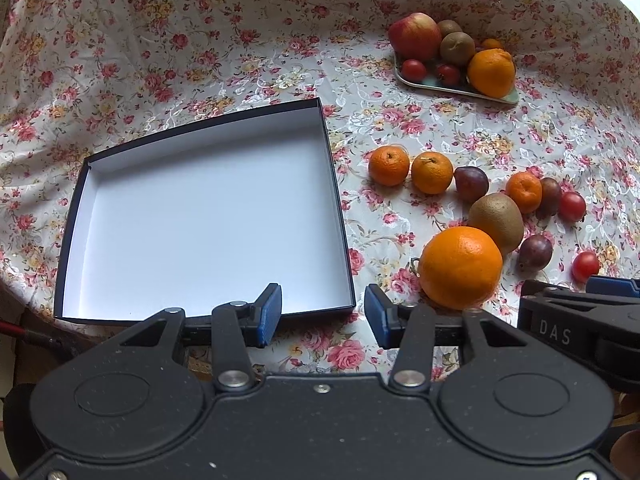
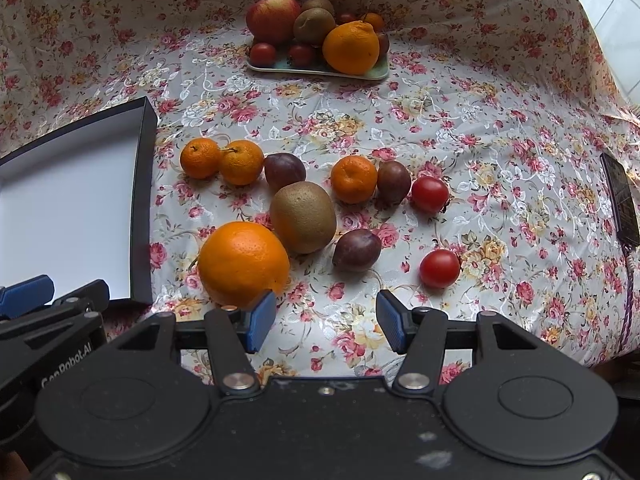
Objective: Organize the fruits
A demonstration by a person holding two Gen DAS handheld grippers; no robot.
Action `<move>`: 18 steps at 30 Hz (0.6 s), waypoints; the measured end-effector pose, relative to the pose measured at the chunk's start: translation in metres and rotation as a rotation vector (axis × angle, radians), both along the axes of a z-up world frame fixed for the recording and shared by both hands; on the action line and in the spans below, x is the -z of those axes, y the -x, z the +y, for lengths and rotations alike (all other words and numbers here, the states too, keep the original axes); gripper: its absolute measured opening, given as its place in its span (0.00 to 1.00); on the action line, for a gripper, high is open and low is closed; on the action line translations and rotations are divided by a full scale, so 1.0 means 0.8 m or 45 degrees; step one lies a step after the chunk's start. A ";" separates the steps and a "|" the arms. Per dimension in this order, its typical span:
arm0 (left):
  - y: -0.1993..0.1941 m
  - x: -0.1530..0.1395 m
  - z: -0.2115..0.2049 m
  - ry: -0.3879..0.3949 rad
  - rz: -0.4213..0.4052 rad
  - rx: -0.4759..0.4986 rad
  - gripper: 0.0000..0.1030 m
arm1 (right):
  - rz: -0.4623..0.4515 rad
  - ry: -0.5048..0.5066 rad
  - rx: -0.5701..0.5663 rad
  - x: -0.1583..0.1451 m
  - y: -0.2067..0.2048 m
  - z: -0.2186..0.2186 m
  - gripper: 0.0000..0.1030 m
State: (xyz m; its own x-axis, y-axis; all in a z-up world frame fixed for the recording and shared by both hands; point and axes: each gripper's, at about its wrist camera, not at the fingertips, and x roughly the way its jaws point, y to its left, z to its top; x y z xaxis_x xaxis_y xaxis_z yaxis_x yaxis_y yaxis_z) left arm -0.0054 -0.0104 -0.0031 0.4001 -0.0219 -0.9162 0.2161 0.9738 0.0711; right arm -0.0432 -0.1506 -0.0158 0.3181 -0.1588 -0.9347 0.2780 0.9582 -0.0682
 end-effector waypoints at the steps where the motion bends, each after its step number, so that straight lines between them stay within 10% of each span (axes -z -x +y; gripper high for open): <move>1: 0.000 0.000 -0.001 0.001 0.001 0.002 0.53 | 0.002 0.000 0.001 0.000 0.000 -0.001 0.57; 18: 0.003 0.003 -0.004 -0.001 0.004 0.005 0.53 | 0.011 -0.005 0.002 0.003 0.000 -0.001 0.57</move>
